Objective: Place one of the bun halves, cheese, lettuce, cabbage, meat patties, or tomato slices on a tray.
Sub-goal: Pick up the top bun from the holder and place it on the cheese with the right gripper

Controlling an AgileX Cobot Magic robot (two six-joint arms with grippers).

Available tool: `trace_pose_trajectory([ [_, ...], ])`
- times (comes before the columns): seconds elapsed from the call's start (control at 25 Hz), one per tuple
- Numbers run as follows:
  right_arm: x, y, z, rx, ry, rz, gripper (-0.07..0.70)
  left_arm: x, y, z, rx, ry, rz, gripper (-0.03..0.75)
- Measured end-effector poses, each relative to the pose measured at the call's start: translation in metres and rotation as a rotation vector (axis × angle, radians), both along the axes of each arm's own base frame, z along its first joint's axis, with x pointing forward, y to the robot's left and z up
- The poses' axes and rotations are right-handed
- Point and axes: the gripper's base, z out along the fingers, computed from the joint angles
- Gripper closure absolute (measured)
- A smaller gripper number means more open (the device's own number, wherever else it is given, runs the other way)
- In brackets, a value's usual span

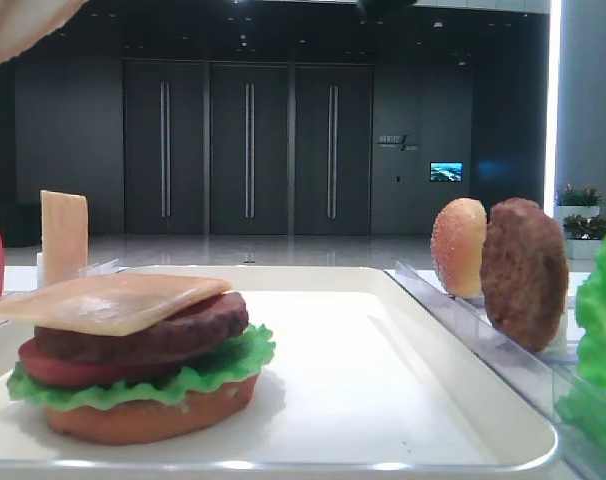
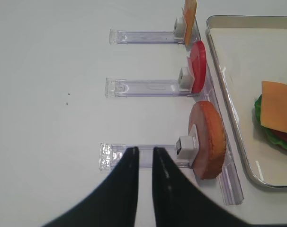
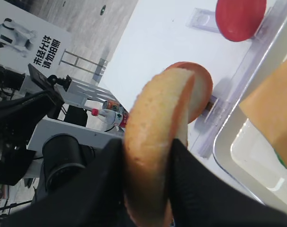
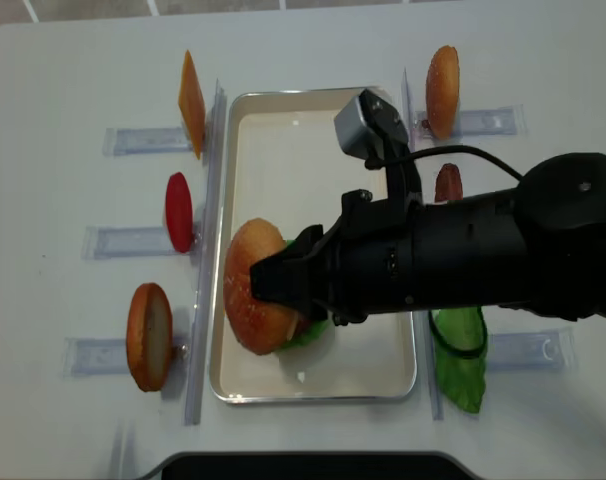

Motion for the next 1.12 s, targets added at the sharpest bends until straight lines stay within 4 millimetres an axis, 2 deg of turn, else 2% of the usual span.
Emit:
trace_pose_trajectory([
  [0.2, 0.009, 0.011, -0.027, -0.006, 0.061, 0.042, 0.418, 0.000, 0.000, 0.000, 0.000, 0.000, 0.000, 0.639],
  [0.4, 0.026, 0.007, -0.045, -0.026, 0.077, 0.034, 0.418, 0.000, 0.000, 0.000, 0.000, 0.000, 0.000, 0.639],
  [0.6, 0.037, 0.002, -0.048, -0.014, 0.076, 0.025, 0.418, 0.000, 0.000, 0.000, 0.000, 0.000, 0.000, 0.639],
  [0.92, 0.053, 0.022, -0.041, 0.061, 0.080, 0.092, 0.418, 0.000, 0.000, 0.000, 0.000, 0.000, 0.000, 0.639],
  [1.12, 0.054, 0.026, -0.052, 0.057, 0.113, 0.113, 0.418, 0.000, 0.000, 0.000, 0.000, 0.000, 0.000, 0.639],
])
